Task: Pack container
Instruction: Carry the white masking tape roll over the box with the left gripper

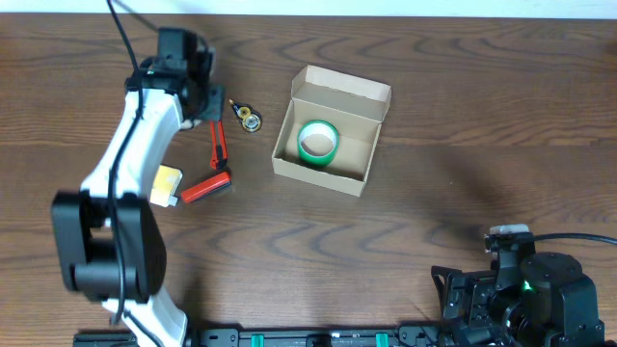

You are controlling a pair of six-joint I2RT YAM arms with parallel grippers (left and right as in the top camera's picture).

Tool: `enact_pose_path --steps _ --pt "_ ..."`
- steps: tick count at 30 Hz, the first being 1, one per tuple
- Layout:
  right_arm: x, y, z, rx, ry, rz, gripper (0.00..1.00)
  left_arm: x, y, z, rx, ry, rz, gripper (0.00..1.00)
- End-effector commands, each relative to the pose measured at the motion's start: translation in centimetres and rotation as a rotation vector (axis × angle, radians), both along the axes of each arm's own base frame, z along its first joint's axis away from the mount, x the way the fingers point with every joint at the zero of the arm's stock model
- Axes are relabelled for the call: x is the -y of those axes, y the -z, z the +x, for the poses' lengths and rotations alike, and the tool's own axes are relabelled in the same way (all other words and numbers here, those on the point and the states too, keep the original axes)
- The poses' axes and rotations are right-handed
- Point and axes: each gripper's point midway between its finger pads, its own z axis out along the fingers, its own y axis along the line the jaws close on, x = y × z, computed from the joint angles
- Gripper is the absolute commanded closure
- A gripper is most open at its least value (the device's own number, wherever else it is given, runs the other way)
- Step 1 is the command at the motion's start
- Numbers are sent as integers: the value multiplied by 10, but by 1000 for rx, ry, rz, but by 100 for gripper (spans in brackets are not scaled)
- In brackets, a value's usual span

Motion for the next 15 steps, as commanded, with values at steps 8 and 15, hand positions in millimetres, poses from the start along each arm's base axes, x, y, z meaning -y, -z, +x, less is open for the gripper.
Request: enact_pose_path --steps 8,15 --pt "1 0 0 -2 18 9 1 167 -65 -60 82 409 -187 94" --pt "1 0 0 -2 18 9 1 234 -32 -103 -19 600 -189 94"
